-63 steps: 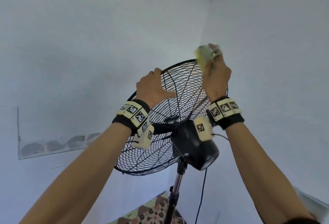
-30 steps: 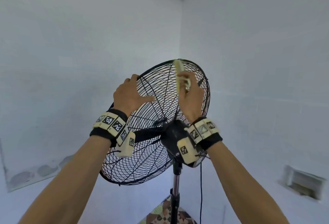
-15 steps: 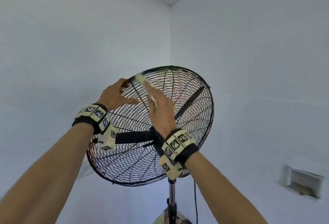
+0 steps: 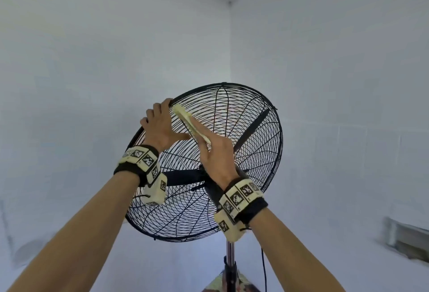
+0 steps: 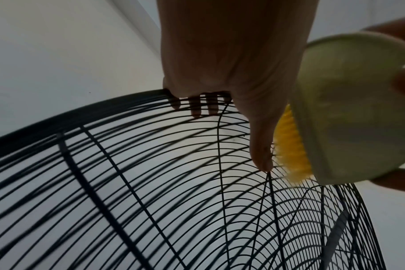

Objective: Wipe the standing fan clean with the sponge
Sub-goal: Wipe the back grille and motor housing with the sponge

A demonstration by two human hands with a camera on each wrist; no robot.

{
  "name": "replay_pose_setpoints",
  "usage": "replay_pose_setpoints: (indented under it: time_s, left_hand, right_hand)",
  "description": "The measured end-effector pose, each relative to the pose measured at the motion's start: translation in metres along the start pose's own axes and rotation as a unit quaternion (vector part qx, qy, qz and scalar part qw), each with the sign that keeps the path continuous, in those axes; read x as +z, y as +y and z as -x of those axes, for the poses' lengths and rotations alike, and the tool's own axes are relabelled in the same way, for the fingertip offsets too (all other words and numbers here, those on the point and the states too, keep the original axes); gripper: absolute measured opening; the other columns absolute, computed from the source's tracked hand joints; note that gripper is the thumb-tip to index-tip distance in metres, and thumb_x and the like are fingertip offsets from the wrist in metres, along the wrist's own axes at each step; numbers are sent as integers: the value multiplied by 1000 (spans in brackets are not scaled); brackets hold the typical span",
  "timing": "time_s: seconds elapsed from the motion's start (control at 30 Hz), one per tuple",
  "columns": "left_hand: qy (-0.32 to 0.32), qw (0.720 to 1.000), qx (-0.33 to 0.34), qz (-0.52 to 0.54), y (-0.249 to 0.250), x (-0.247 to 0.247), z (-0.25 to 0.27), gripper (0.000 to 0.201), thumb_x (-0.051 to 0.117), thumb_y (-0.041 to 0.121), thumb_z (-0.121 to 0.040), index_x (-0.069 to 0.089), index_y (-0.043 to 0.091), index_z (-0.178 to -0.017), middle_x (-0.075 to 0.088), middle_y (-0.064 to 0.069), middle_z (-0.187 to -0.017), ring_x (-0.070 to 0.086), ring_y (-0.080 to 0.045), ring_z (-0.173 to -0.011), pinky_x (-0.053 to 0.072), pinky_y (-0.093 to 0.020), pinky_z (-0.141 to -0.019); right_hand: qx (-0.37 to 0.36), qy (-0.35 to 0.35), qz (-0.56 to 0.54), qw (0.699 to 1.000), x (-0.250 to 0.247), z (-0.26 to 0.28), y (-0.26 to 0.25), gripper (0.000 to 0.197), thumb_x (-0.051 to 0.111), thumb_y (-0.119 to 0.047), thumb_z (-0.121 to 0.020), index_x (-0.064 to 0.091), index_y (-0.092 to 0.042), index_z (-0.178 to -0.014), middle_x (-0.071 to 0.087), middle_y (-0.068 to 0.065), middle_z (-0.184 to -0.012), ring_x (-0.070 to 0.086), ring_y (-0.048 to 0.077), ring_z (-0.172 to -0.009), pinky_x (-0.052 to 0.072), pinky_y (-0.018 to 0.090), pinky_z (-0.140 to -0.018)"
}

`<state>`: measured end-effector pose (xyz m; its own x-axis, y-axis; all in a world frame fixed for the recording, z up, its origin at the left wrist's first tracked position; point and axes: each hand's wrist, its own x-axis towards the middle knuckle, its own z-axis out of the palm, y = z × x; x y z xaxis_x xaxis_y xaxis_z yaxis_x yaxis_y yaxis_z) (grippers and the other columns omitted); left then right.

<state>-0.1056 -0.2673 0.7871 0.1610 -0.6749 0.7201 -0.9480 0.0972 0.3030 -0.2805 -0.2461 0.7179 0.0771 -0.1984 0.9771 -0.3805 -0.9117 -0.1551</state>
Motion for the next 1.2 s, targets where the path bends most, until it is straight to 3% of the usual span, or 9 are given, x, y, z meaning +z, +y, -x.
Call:
replay_pose_setpoints:
  time_s: [0.1, 0.2, 0.3, 0.4, 0.5, 0.6, 0.8, 1.0, 1.2]
  left_hand:
    - [-1, 1000, 0, 7, -1, -2, 2, 124, 95, 50, -63, 21, 19, -157, 34, -13, -150, 33, -38, -136, 28, -56, -110]
    - [1, 1000, 6, 10, 3, -2, 3, 125, 95, 51, -63, 20, 19, -158, 33, -12, -150, 32, -37, -137, 26, -58, -112]
    - [7, 1000, 6, 9, 3, -1, 4, 124, 95, 50, -64, 21, 18, -158, 34, -12, -149, 34, -38, -136, 28, -57, -110]
    - [15, 1000, 0, 12, -3, -1, 4, 123, 96, 48, -63, 24, 17, -157, 37, -14, -148, 36, -38, -134, 30, -56, -107]
    - [8, 1000, -2, 11, -5, -3, 5, 124, 95, 52, -63, 22, 18, -158, 35, -12, -149, 34, -37, -135, 29, -55, -110]
    - [5, 1000, 7, 9, -1, -4, 6, 127, 94, 55, -62, 20, 18, -159, 34, -12, -149, 33, -36, -136, 27, -54, -110]
    - [18, 1000, 3, 9, -2, -3, 8, 124, 95, 51, -62, 23, 17, -157, 37, -13, -147, 36, -37, -134, 30, -53, -107]
    - [12, 1000, 9, 5, -3, -5, 10, 125, 93, 55, -64, 20, 18, -158, 35, -11, -148, 34, -35, -135, 29, -52, -109]
    - [20, 1000, 2, 9, -4, -4, 10, 124, 94, 52, -64, 22, 17, -158, 36, -13, -148, 35, -37, -135, 29, -54, -109]
  right_hand:
    - [94, 128, -15, 987, -13, -11, 12, 45, 53, -25, -105, 50, -32, -149, 73, -4, -106, 60, 8, -53, 51, 17, -45]
    - [150, 235, 9, 960, -17, -16, 24, 48, 56, -18, -102, 51, -25, -150, 66, 2, -120, 68, 13, -92, 63, 29, -73]
    - [77, 127, 25, 989, 1, 0, 8, 54, 56, -11, -98, 49, -25, -150, 63, 7, -125, 62, 12, -103, 49, 9, -86]
    - [-28, 4, 4, 1000, 7, 20, -2, 54, 62, -5, -98, 52, -24, -148, 66, 5, -125, 62, 10, -106, 53, 16, -90]
    - [70, 120, -39, 990, -12, 8, 6, 53, 67, -5, -95, 55, -24, -143, 62, -10, -126, 63, 3, -107, 60, 25, -86]
    - [166, 236, 10, 957, -26, -7, 19, 48, 70, -5, -93, 62, -14, -139, 69, -1, -122, 68, 10, -99, 64, 30, -76]
    - [52, 14, -2, 999, 5, 23, -2, 45, 70, -1, -92, 65, -14, -134, 71, 5, -123, 68, 10, -103, 61, 29, -84]
    - [222, 251, 22, 942, -23, 5, 26, 35, 72, -9, -92, 69, -15, -126, 73, 1, -114, 70, 13, -91, 64, 38, -72]
    - [126, 79, 6, 989, 11, 36, 7, 43, 73, -3, -87, 70, -17, -128, 73, 1, -120, 70, 14, -98, 63, 36, -80]
